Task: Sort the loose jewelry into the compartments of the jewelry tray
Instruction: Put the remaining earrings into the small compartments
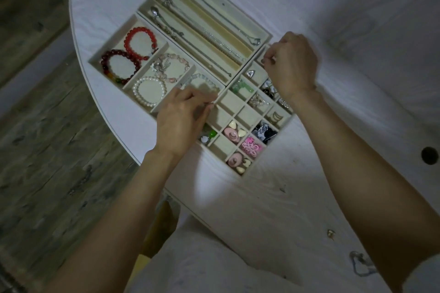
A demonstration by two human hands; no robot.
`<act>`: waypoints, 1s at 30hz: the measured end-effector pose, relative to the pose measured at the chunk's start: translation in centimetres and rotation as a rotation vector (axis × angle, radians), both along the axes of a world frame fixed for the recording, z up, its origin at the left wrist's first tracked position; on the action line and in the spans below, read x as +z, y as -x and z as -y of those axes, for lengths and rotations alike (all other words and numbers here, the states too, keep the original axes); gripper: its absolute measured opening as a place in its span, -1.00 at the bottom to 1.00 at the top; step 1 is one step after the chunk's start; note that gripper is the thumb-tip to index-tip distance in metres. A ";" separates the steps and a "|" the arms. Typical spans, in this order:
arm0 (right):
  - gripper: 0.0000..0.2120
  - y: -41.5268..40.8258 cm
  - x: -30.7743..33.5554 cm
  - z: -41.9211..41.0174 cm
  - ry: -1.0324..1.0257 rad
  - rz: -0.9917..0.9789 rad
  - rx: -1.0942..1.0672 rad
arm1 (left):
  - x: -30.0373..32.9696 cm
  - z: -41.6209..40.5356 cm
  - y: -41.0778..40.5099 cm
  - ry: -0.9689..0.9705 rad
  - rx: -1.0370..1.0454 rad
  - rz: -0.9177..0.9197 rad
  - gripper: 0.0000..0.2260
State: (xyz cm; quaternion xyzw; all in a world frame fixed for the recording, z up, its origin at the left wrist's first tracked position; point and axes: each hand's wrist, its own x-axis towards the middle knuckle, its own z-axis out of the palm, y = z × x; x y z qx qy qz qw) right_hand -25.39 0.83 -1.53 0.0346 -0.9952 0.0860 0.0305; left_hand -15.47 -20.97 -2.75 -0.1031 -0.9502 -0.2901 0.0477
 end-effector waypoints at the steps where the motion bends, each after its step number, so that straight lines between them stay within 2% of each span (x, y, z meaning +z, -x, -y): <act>1: -0.84 0.1 -0.1 0.0 -0.035 -0.004 0.025 | 0.0 -0.1 -0.1 0.000 0.008 -0.004 -0.85; 5: -0.86 0.6 -0.2 0.3 -0.153 -0.040 0.080 | -0.1 -0.3 -0.2 -0.016 0.052 0.010 -0.86; 10: -0.82 0.2 0.0 0.3 -0.048 -0.036 0.049 | -0.1 -0.1 0.0 -0.043 0.044 0.007 -0.86; 18: -0.77 -0.1 0.4 0.9 -0.041 -0.015 -0.046 | 0.1 0.1 0.2 -0.034 0.001 0.008 -0.86; 25: -0.77 -1.4 1.4 0.1 0.148 0.008 -0.138 | 0.3 0.0 0.2 0.047 -0.004 0.010 -0.84; 28: -0.78 -4.2 2.8 -1.5 0.305 -0.069 -0.212 | 0.8 -0.6 -0.2 0.051 0.004 -0.044 -0.83; 30: -0.77 -7.8 4.0 -3.5 0.360 -0.163 -0.269 | 1.3 -1.8 -0.4 0.018 -0.068 -0.054 -0.81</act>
